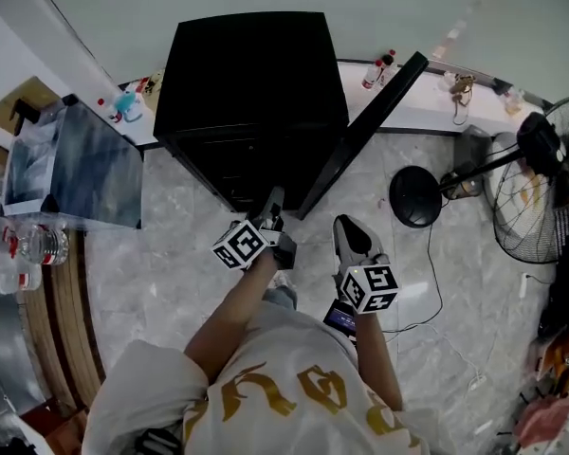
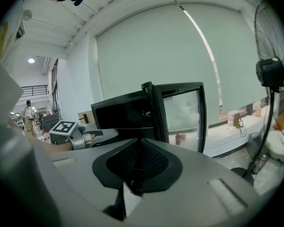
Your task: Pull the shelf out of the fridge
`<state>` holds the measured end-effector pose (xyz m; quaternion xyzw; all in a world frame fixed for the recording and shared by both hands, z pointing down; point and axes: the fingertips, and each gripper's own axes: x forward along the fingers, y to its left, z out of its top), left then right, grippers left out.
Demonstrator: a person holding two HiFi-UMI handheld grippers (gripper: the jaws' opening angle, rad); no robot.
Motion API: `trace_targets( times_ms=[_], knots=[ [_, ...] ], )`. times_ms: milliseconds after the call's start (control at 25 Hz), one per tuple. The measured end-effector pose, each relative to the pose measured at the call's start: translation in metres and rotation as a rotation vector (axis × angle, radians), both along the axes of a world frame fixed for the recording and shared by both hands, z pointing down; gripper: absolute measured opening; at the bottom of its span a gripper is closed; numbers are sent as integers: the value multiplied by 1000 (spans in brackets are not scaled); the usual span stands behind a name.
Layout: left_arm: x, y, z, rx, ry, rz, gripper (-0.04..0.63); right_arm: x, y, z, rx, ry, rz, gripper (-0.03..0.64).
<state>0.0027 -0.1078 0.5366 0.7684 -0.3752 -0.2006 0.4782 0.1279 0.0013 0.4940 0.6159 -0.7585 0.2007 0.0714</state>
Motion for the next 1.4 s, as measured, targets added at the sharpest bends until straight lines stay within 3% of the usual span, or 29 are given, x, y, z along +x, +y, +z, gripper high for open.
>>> trace_targets(
  times_ms=[120,200,800,1120,1400],
  knots=[
    [6,-25,13,-72,108,-41,121,2,-21,3,-17,4,-11,48],
    [11,-40,17,-85,143,-50,125,-1,-33,3,-19,11,-26,48],
    [27,-110,29,-124,268,-182,130,-2,-86,8,-34,-1,-170,48],
    [29,-134,40,-149,295,-254,130,-13,-98,22,-58,-5,-330,44],
    [36,-152,43,-155,316,-268,130,-13,-106,26,-75,-21,-381,35]
  ],
)
